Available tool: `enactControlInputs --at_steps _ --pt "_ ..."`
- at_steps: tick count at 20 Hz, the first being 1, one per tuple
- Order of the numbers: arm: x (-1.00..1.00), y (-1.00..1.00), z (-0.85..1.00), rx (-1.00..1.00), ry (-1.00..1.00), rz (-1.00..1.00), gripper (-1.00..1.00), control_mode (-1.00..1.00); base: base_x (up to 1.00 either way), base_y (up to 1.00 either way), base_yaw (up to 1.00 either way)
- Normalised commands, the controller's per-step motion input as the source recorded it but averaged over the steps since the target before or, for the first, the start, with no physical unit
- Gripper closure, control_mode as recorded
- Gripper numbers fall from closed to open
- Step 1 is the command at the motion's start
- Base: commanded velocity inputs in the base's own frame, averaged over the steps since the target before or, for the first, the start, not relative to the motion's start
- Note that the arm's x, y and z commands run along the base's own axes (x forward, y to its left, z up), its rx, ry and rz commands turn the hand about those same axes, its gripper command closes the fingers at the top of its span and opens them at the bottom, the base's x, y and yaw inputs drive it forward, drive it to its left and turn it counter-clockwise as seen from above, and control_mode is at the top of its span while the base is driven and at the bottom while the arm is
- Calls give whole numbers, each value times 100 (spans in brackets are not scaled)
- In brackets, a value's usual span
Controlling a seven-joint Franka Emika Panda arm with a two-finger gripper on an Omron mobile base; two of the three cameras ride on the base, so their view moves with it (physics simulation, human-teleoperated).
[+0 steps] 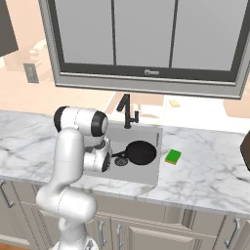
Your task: Pick the pan and sponge and place them into the sink. Then turn on the water.
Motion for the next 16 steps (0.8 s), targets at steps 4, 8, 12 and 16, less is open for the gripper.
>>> enactControlInputs --at_steps 4,8,12,16 --pt "7 -24 -45 0 0 0 100 -100 0 0 0" --pt "8 -27 -29 0 0 0 100 -100 0 0 0" --pt "10 -19 -45 0 0 0 100 -100 0 0 0" --pt "8 -6 -60 -1 0 0 -100 -100 0 0 0"
